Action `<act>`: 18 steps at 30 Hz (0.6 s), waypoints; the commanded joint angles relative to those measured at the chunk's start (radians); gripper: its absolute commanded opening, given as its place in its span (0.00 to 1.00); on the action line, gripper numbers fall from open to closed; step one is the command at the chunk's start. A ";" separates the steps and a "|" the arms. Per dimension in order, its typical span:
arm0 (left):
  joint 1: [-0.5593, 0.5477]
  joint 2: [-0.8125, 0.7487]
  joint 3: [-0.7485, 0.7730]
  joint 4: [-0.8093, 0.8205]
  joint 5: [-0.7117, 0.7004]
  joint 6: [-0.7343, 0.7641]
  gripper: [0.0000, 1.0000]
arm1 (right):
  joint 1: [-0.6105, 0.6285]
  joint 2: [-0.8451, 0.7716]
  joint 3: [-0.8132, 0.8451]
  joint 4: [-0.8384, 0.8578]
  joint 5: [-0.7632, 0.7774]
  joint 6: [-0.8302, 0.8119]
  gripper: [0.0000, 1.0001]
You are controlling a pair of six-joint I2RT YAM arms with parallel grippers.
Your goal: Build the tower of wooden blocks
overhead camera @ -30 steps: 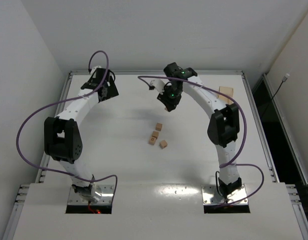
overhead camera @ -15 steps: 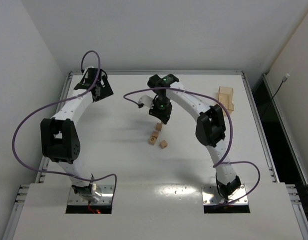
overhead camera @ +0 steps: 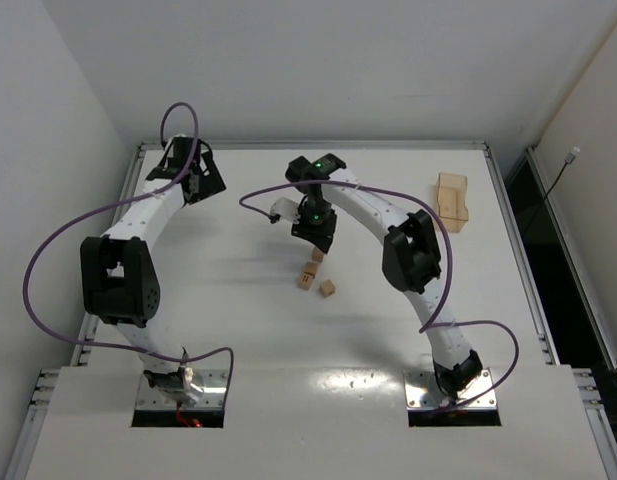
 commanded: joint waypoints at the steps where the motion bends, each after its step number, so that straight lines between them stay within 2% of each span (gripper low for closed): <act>1: 0.014 -0.025 -0.002 0.032 0.015 -0.005 0.92 | 0.019 0.012 0.053 -0.018 0.003 0.009 0.00; 18: 0.032 -0.007 -0.002 0.032 0.042 -0.005 0.92 | 0.029 0.061 0.091 -0.008 0.022 0.018 0.00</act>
